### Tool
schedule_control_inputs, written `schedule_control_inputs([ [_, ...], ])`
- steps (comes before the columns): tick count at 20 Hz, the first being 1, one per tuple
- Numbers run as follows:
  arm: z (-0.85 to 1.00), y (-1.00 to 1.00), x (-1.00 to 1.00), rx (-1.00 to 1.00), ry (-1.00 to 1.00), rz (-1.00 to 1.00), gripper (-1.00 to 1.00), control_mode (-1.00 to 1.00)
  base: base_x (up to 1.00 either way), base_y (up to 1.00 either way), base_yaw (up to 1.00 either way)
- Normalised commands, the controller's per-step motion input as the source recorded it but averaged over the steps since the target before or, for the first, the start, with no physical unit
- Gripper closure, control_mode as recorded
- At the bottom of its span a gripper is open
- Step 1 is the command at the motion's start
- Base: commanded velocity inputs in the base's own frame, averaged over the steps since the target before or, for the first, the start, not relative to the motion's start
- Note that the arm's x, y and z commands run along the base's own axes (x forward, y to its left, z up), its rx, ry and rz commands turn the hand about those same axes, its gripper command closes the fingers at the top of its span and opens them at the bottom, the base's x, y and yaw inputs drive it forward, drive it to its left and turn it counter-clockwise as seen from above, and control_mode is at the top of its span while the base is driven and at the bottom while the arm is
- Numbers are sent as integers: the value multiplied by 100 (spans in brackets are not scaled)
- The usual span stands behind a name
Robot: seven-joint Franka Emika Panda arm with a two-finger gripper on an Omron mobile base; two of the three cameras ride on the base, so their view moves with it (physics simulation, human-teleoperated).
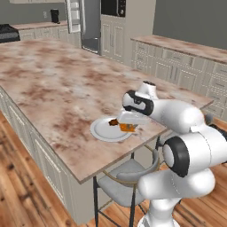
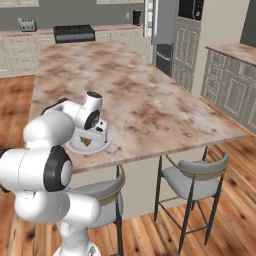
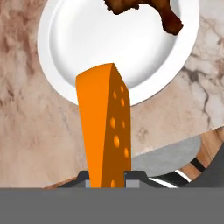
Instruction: Take the cheese, chicken drumstick, and onion from the fridge and place them on the plate on the dining counter to create an appetizer plate.
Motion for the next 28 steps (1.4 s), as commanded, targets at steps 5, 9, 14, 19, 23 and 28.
schedule_control_inputs([
  [5, -36, 10, 35, 0, 1, 0, 100, -100, 0, 0, 0],
  [9, -36, 25, 41, 0, 0, 0, 100, -100, 0, 0, 0],
  [14, -28, 15, 48, 0, 0, 0, 100, -100, 0, 0, 0],
  [19, -28, 3, 49, 0, 0, 0, 100, -100, 0, 0, 0],
  [23, -33, 1, 48, 0, 0, 0, 100, -100, 0, 0, 0],
  [28, -31, 7, 45, 0, 0, 0, 100, -100, 0, 0, 0],
])
